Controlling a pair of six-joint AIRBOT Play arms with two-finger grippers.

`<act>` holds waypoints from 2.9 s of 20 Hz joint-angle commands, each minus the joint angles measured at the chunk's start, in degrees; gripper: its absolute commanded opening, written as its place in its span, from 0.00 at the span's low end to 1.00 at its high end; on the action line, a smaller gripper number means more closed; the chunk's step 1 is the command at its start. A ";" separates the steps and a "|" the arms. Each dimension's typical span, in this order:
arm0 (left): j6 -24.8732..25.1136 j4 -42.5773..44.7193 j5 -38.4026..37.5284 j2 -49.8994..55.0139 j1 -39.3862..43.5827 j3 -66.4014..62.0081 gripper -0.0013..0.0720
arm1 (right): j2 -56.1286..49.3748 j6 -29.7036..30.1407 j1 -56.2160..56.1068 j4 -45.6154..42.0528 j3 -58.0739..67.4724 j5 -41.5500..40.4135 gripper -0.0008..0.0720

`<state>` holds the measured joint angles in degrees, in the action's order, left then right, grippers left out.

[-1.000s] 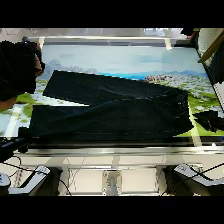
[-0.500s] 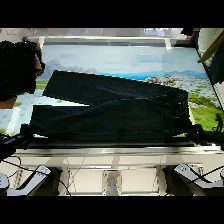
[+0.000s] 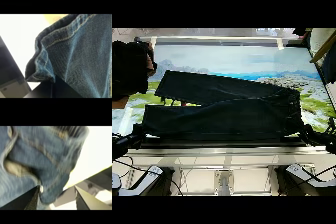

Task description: Fold the clothes and pants, and hang the long-sleeved shirts on hangers.

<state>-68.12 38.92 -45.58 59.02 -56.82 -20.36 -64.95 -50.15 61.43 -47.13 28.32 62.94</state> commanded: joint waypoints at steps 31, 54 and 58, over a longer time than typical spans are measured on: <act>-3.91 24.61 -17.62 -20.63 2.01 -20.57 0.03 | 15.39 -2.69 20.37 -1.18 17.57 16.48 0.10; -38.88 53.31 3.02 57.86 52.85 -96.72 0.03 | -0.55 -27.04 -21.46 -6.64 20.83 -24.15 0.09; -42.03 52.96 7.61 59.80 52.50 -96.70 0.04 | -2.12 -28.87 -21.46 -5.77 20.83 -26.86 0.10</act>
<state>-107.70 91.68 -42.19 117.10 -4.25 -116.57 -65.82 -77.36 40.29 -53.30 49.08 39.68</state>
